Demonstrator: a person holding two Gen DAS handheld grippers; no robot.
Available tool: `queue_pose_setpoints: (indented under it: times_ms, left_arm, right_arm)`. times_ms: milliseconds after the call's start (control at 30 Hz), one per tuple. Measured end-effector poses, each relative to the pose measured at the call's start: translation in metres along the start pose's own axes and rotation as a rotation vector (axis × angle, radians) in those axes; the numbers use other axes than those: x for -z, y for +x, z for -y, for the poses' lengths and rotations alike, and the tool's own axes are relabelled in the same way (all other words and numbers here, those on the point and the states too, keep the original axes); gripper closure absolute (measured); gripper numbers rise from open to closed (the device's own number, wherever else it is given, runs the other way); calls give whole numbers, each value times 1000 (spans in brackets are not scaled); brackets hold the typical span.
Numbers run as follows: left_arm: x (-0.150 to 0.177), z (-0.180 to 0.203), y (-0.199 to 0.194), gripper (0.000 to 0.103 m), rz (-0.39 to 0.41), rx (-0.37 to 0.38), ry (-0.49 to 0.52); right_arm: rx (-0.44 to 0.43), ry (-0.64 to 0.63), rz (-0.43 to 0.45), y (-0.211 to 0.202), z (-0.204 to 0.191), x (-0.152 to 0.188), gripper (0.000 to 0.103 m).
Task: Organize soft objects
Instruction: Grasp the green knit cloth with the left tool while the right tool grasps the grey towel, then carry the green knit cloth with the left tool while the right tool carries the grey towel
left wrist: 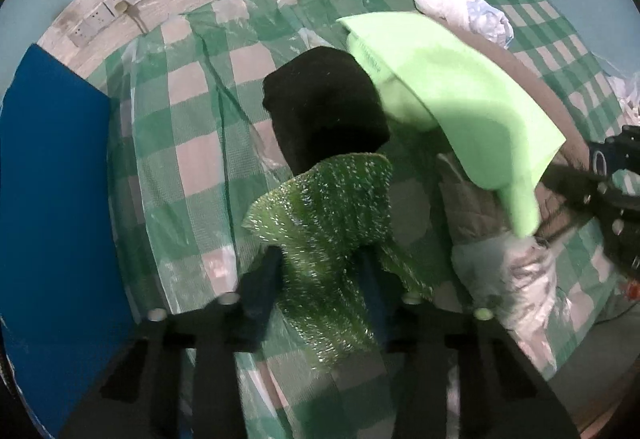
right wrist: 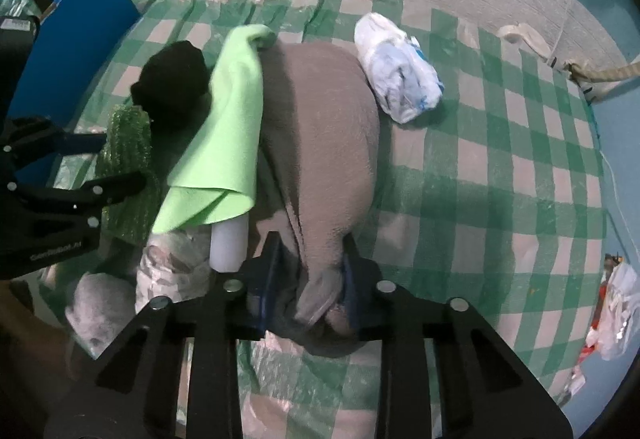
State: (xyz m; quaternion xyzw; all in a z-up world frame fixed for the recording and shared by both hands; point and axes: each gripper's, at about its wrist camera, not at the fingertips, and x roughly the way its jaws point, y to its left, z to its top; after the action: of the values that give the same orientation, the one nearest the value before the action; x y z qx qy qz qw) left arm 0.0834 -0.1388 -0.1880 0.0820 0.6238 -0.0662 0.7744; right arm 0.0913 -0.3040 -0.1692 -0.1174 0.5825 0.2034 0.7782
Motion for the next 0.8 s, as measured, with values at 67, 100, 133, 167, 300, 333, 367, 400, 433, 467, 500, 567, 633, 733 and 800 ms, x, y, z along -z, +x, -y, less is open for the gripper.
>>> queue_pose_setpoints:
  times_ms: [67,100,133,167,300,333,367,400,433,467,500,567,633,733,800]
  left_arm:
    - [1,-3,-4,79,1,0,-1]
    - [3,-4,-5,82,3,-1,-2]
    - [4,-5,-6,82,5,-2,-3]
    - [5,-7,-8,84,9,1,-7]
    - [10,-12,-16,88,22,23,-27]
    - [10,-13,-17,88,25,26,-32]
    - [10,-15,-19,88,29,28,-37]
    - [10,-16,-20,88,32,28,-41]
    - [10,-18,-22,88,36,25,-43]
    - [11,-20,-23,88,41,22,-44]
    - [11,-21,-25,88,46,18,-44]
    - [12,-22,-29,88,57,10,-44]
    - [14,-21,-34,88,67,10,-46]
    - [12,-24,-37,88,75,11,-47]
    - [21,-17,-43,88,80,8,-47]
  right_arm:
    - [6,6,9,-8,1,0,81]
    - [16,7,13,-11,1,0,81]
    - [25,8,18,-15,1,0,81]
    - [29,9,21,-18,0,-2,82]
    - [25,22,29,-30,-4,0,82]
    - [27,25,30,-31,0,-1,82]
    - [33,28,32,-33,5,-2,82]
    - [38,27,33,-36,4,-1,82]
    - [44,24,35,-39,5,0,82]
    - [56,20,40,-43,6,4,82]
    - [91,2,41,-46,4,5,82]
    - [163,-47,45,-53,-1,8,82]
    - [223,-79,43,-57,-3,11,82]
    - [292,-106,39,-61,-5,16,82]
    - [350,-121,34,-61,-4,19,82]
